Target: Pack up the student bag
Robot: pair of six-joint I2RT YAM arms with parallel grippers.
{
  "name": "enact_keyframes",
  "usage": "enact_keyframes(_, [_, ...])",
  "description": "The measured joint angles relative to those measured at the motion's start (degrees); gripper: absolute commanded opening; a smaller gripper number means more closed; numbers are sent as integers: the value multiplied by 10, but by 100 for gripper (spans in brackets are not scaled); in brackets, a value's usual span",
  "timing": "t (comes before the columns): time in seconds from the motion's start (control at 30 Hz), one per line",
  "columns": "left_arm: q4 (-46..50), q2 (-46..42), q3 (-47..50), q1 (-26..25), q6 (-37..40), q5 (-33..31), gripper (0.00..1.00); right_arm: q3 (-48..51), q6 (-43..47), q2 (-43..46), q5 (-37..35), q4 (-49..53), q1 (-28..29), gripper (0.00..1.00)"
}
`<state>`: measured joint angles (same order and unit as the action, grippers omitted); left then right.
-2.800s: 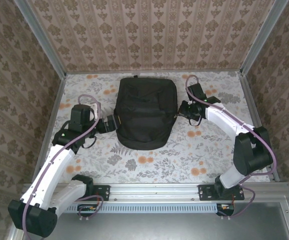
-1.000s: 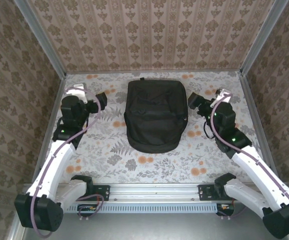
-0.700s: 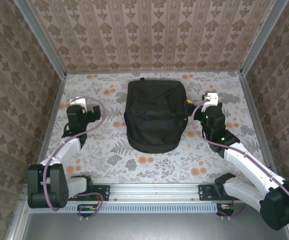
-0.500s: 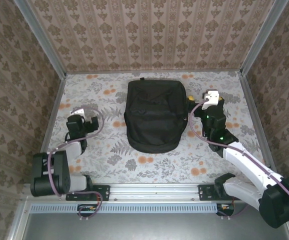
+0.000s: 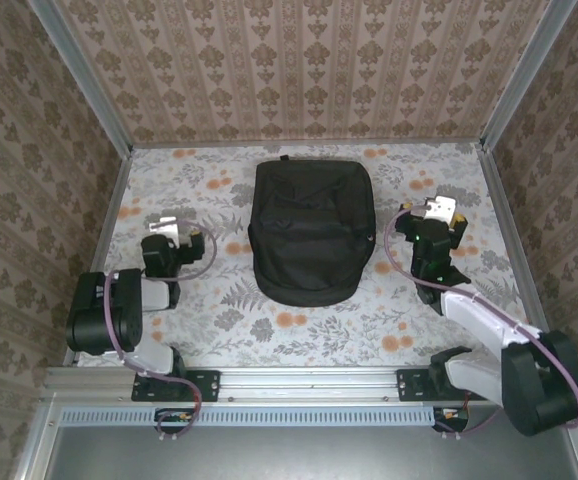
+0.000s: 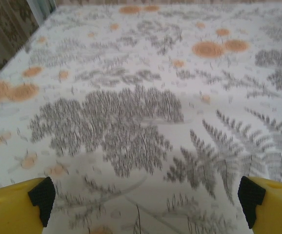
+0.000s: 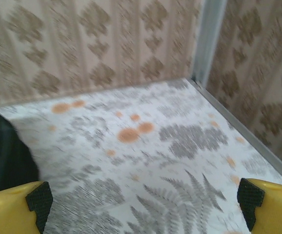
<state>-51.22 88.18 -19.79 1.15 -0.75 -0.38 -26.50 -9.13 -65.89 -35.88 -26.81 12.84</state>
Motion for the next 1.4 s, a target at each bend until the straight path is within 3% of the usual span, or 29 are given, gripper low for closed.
enact_keyframes(0.17, [5, 0, -24, -12, 12, -3, 100, 0, 6, -70, -10, -17, -28, 100])
enact_keyframes(0.27, [16, 0, -25, -21, 19, -9, 100, 13, 6, -93, 33, -65, -77, 100])
enact_keyframes(0.37, [22, 0, -25, -23, 21, -11, 100, 94, -1, -134, 101, -211, -131, 100])
enact_keyframes(0.43, [24, 0, -25, -23, 22, -12, 100, 122, 0, -154, 137, -212, -148, 100])
enact_keyframes(0.73, [26, 0, -25, -23, 24, -13, 100, 37, 51, -218, 259, -227, -107, 100])
enact_keyframes(1.4, [26, 0, -25, -23, 25, -14, 100, 37, 63, -218, 289, -227, -112, 100])
